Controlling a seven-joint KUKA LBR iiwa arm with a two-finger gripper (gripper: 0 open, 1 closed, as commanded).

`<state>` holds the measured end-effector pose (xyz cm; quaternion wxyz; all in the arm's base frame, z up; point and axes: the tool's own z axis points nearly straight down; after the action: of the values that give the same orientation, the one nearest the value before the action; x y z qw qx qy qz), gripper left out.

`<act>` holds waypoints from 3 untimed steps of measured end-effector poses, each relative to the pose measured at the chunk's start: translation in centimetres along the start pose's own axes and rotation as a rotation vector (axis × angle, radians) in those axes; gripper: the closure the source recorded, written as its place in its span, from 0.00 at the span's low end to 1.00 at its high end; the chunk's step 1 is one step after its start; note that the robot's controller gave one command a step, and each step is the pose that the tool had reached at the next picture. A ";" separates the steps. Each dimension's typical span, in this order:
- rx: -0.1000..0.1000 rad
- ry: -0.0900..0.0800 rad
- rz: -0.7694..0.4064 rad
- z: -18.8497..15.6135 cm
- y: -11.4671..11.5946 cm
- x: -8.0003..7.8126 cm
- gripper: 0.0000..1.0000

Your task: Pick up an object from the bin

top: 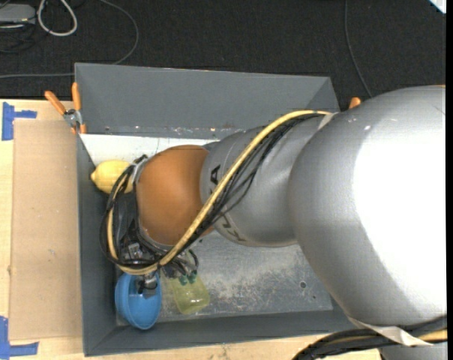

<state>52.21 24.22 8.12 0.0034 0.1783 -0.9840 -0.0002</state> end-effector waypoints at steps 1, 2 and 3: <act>0.000 0.000 0.000 0.0 0.0 0.0 1.00; 0.000 0.007 0.001 -1.7 0.0 0.3 1.00; 0.000 0.008 0.002 -4.9 0.0 0.3 1.00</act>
Offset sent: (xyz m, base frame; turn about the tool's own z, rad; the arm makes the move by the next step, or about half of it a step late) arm 0.0001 0.0001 0.0518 0.0005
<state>51.97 24.15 13.03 0.0072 0.1775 -0.9841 0.0008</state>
